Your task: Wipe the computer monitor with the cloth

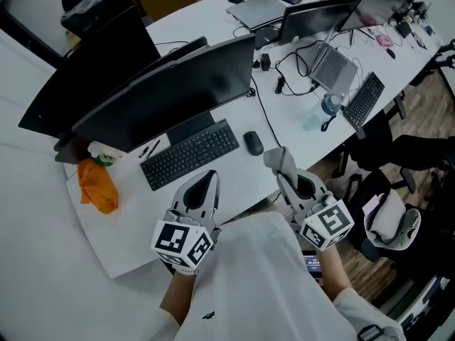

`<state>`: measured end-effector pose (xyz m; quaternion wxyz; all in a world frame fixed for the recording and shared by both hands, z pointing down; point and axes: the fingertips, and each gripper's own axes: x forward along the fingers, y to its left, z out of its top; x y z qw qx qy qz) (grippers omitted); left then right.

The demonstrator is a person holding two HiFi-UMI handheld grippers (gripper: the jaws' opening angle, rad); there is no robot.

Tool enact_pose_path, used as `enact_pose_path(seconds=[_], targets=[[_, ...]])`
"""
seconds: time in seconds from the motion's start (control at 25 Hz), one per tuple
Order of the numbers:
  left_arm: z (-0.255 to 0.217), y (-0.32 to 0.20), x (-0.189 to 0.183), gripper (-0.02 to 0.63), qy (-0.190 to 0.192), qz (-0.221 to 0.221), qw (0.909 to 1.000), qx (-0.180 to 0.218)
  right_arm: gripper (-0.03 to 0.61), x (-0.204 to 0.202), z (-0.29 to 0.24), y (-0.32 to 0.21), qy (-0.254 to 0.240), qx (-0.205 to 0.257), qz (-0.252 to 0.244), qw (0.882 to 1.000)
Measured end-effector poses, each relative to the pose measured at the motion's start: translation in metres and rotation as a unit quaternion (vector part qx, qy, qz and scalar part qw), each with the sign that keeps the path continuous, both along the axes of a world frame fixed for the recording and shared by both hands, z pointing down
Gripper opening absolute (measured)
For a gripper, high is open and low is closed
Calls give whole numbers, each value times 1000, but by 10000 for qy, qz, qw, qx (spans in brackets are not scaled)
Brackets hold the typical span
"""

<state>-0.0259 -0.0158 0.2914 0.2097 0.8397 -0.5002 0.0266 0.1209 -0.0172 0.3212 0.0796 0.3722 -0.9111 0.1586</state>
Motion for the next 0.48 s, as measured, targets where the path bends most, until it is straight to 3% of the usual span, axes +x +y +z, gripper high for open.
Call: enact_pose_path(seconds=[0.48], targets=[[15,-33,34,20,-333,-586,9973,-298,31,24,24,-75,-1,90,-661,9978]])
